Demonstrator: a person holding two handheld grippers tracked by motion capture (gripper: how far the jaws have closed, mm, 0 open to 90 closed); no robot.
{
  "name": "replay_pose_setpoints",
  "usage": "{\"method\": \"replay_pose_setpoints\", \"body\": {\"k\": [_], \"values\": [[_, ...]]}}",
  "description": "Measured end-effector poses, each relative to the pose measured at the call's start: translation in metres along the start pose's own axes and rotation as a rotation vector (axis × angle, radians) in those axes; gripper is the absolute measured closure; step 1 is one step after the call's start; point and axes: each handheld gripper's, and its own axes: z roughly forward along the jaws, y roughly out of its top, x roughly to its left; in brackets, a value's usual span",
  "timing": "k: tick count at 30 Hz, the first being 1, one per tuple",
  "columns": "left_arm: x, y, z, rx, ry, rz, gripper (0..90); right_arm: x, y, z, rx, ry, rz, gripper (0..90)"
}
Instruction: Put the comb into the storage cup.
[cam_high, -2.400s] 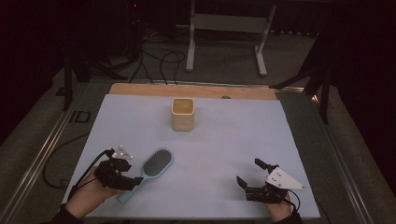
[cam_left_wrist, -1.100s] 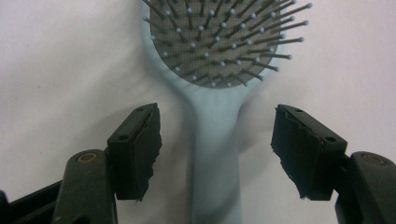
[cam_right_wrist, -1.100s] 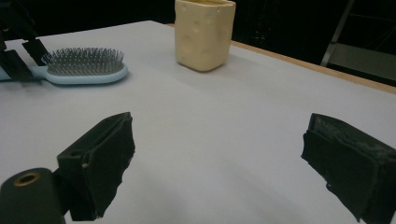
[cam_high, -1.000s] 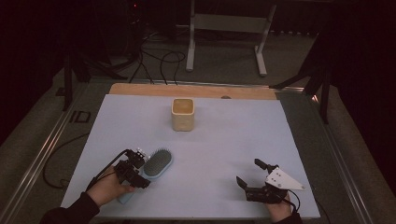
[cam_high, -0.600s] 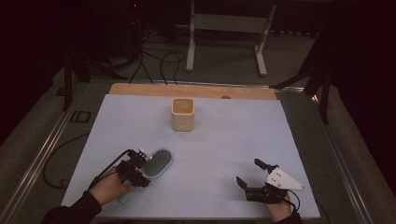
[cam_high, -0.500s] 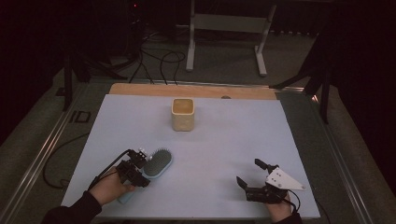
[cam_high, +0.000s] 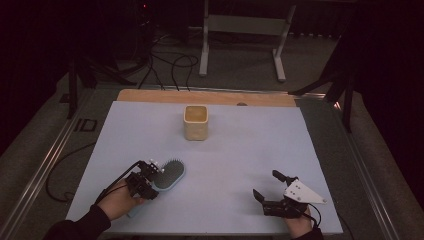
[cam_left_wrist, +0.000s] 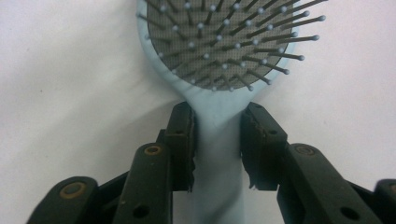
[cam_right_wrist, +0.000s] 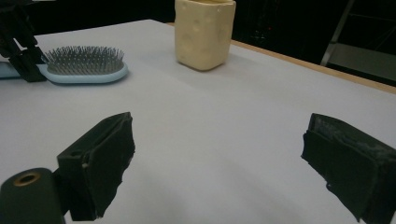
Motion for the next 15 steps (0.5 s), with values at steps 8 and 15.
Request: {"method": "replay_pose_setpoints", "body": {"k": [8, 15], "values": [[0.0038, -0.0011, -0.0004, -0.006, -0.019, 0.015, 69.7, 0.0002, -0.0001, 0.0005, 0.000, -0.001, 0.002, 8.6], [0.0081, -0.0046, -0.0011, -0.034, -0.046, 0.032, 70.1, -0.0006, -0.0002, 0.0002, 0.000, -0.004, 0.000, 8.7]]}}
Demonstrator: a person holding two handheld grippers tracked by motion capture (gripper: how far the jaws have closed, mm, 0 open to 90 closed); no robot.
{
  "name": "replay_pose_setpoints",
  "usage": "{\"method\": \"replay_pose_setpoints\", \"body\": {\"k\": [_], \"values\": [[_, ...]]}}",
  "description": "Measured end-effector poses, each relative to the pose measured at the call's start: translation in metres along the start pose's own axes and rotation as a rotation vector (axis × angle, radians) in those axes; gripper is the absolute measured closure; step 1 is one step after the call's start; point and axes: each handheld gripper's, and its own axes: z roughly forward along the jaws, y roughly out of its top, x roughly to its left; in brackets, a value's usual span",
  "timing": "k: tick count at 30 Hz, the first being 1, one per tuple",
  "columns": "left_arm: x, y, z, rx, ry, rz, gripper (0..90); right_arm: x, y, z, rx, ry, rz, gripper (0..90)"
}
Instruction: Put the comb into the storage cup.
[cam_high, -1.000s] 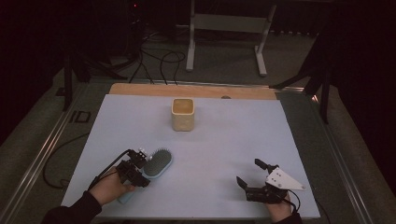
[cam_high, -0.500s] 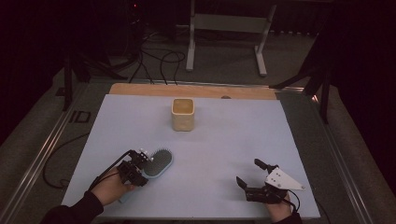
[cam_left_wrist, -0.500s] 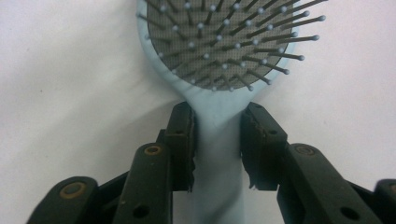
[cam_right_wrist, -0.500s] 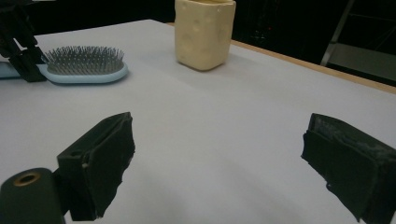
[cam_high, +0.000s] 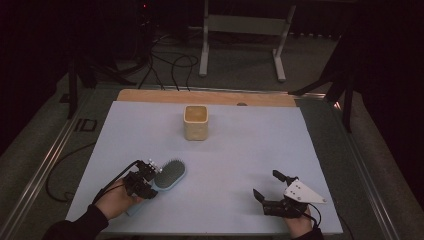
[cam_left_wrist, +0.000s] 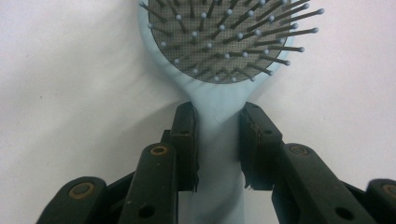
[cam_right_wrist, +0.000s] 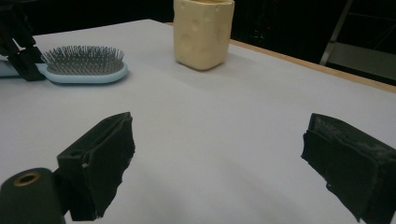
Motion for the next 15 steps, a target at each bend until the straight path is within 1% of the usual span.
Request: {"method": "replay_pose_setpoints", "body": {"k": [1, 2, 3, 7, 10, 13, 15], "values": [[0.0002, -0.0007, 0.0003, -0.008, -0.004, -0.004, 70.1, 0.0001, 0.0000, 0.0000, 0.000, 0.000, 0.000, 8.7], [0.0004, -0.0008, 0.0000, -0.008, -0.005, 0.006, 70.1, 0.0001, 0.0000, 0.0000, 0.000, -0.001, 0.000, 8.7], [0.0005, -0.0010, -0.0002, -0.012, -0.005, 0.003, 70.1, 0.0000, 0.0000, 0.0000, 0.000, 0.000, 0.000, 8.7], [-0.0006, -0.0016, -0.0004, -0.009, 0.000, 0.034, 70.2, -0.0002, 0.0000, -0.0002, 0.000, 0.001, 0.005, 8.7], [0.0005, -0.0027, -0.0009, -0.018, -0.012, 0.037, 70.3, -0.0002, 0.0002, -0.0002, -0.002, 0.000, 0.002, 8.7], [-0.0013, -0.0033, -0.0018, -0.028, -0.016, 0.039, 70.3, -0.0004, 0.0003, -0.0007, -0.003, -0.001, 0.004, 8.6], [-0.0034, -0.0033, -0.0029, -0.039, -0.009, 0.052, 70.3, -0.0005, 0.0002, -0.0006, -0.001, -0.003, 0.006, 8.6]]}}
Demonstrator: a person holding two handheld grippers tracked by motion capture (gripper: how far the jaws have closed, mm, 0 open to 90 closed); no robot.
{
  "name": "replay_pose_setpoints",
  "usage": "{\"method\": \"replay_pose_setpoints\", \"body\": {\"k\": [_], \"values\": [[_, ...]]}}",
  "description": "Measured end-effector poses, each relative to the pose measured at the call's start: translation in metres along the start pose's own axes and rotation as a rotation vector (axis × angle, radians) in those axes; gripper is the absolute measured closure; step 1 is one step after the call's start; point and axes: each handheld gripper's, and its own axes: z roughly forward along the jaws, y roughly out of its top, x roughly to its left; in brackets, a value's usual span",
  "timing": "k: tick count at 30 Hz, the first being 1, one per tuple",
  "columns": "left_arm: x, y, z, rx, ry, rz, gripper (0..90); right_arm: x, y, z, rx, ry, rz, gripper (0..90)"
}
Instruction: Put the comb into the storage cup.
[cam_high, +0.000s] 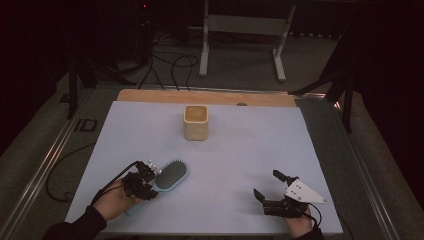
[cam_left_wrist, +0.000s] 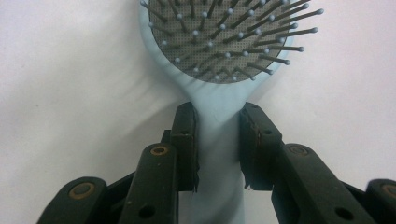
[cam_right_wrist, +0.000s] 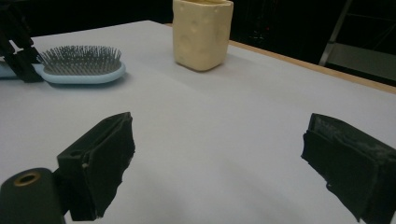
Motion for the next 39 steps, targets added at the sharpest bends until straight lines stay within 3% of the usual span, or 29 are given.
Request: {"method": "replay_pose_setpoints", "body": {"k": [7, 18, 32, 39], "values": [[-0.004, 0.001, -0.006, -0.029, -0.008, 0.015, 70.3, 0.000, 0.000, 0.000, 0.000, 0.002, -0.005, 8.6], [-0.007, 0.004, -0.028, -0.119, -0.023, 0.034, 70.3, 0.000, 0.000, 0.000, -0.002, 0.002, -0.003, 8.6], [-0.013, 0.009, -0.043, -0.222, -0.063, 0.059, 70.3, 0.000, 0.000, 0.001, 0.001, 0.002, -0.001, 8.7], [-0.011, 0.013, -0.053, -0.270, -0.062, 0.047, 70.3, 0.000, 0.000, 0.000, -0.002, -0.001, 0.000, 8.7]]}}
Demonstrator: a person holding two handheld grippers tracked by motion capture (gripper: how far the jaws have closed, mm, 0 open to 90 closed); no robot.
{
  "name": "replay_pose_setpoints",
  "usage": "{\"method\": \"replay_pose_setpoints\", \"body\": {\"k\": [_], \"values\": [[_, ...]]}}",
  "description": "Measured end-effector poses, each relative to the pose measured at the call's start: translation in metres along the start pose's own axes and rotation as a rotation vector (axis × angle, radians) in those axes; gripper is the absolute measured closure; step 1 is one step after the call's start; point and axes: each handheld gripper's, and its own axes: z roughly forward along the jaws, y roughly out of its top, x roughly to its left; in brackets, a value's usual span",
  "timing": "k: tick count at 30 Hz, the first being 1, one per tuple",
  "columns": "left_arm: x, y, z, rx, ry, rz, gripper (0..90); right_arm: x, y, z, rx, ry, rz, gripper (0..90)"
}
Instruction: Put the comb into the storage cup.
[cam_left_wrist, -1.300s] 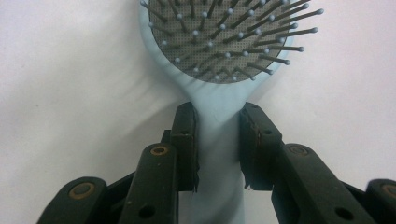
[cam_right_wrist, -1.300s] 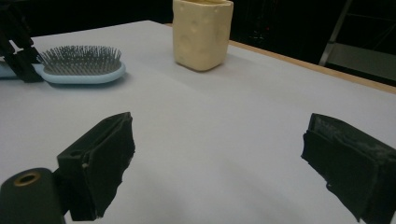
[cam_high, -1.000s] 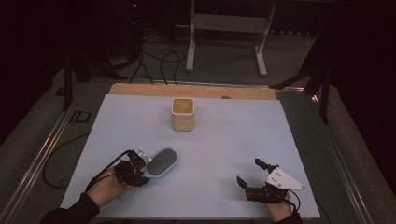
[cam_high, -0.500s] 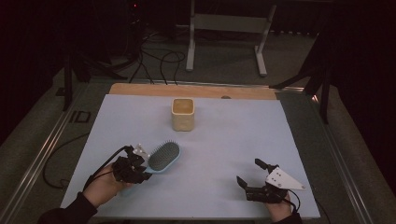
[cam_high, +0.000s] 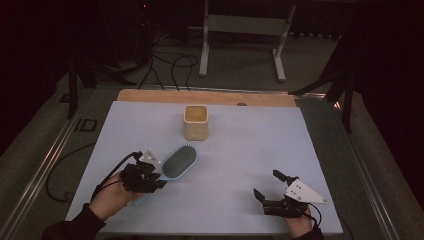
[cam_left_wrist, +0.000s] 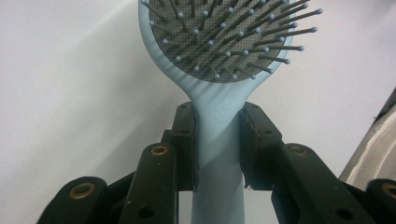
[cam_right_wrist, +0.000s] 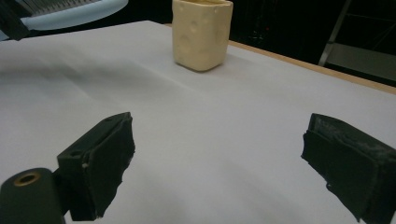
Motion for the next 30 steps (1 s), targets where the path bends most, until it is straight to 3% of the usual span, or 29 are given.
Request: {"method": "replay_pose_setpoints", "body": {"k": [19, 28, 30], "values": [[0.001, 0.021, -0.019, -0.119, -0.001, 0.015, 70.3, -0.001, 0.001, -0.001, -0.007, -0.002, 0.000, 8.7], [0.003, 0.036, -0.025, -0.179, 0.030, 0.015, 70.3, -0.001, 0.001, -0.001, -0.009, -0.005, 0.003, 8.7], [0.003, 0.039, -0.026, -0.179, 0.016, 0.024, 70.3, -0.001, 0.001, -0.001, -0.009, -0.005, 0.006, 8.6]]}}
